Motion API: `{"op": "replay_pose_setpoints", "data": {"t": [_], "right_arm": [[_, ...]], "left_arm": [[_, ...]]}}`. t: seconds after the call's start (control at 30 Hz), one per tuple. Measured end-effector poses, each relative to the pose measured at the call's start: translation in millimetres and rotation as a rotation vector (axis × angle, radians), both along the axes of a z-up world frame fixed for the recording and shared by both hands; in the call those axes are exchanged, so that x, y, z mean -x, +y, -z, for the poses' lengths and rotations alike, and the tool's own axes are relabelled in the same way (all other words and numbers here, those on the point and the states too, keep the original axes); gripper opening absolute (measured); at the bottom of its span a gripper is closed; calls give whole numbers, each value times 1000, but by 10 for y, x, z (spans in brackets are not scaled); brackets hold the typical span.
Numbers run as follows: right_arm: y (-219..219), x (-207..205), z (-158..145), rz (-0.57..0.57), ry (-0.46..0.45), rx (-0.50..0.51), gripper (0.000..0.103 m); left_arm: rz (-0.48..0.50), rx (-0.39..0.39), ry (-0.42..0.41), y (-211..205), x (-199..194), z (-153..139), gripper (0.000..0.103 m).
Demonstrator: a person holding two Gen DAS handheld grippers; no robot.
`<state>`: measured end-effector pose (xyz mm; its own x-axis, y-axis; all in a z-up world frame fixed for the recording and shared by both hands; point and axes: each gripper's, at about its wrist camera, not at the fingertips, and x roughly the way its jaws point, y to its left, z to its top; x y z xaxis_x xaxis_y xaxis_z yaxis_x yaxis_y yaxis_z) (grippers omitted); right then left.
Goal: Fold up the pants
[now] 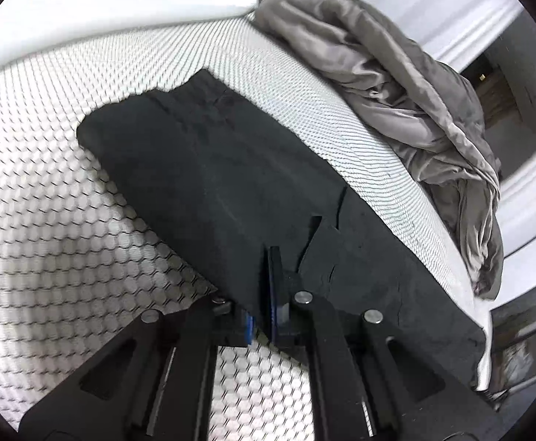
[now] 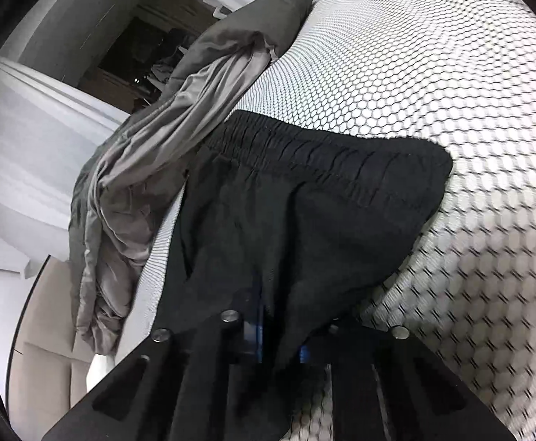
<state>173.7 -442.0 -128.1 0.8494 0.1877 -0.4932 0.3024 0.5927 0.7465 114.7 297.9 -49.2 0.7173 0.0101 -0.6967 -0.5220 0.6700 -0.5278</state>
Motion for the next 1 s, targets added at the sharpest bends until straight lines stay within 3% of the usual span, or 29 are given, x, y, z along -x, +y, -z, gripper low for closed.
{"op": "replay_pose_setpoints", "data": {"t": [0.2,0.27,0.37,0.43,0.53,0.7,0.8,0.87,1.0], "right_arm": [[-39,595,15,-70,13,14,9],[-51,853,64,-95,22,43,9],[-75,1069,97,-97,39,57,23],[-86,1212,5,-48,33,106,44],[-71,1469,-180,45,-8,187,48],[193,1553,-614,103,-92,345,49],[419,1407,-863,43,-145,405,72],[561,1191,-946,-50,-152,401,76],[754,609,-971,-214,-122,368,81]], "left_arm": [[5,31,-10,14,655,-42,4],[0,-8,24,-17,870,-21,5],[-51,-32,69,12,1037,38,14],[-60,-16,63,41,1134,-4,15],[-100,-85,48,42,1359,-162,23],[-129,-198,15,32,1608,-468,66],[-102,-253,-34,44,1628,-676,92],[-65,-245,-22,74,1516,-768,102],[-4,-249,-33,190,1047,-948,102]]}}
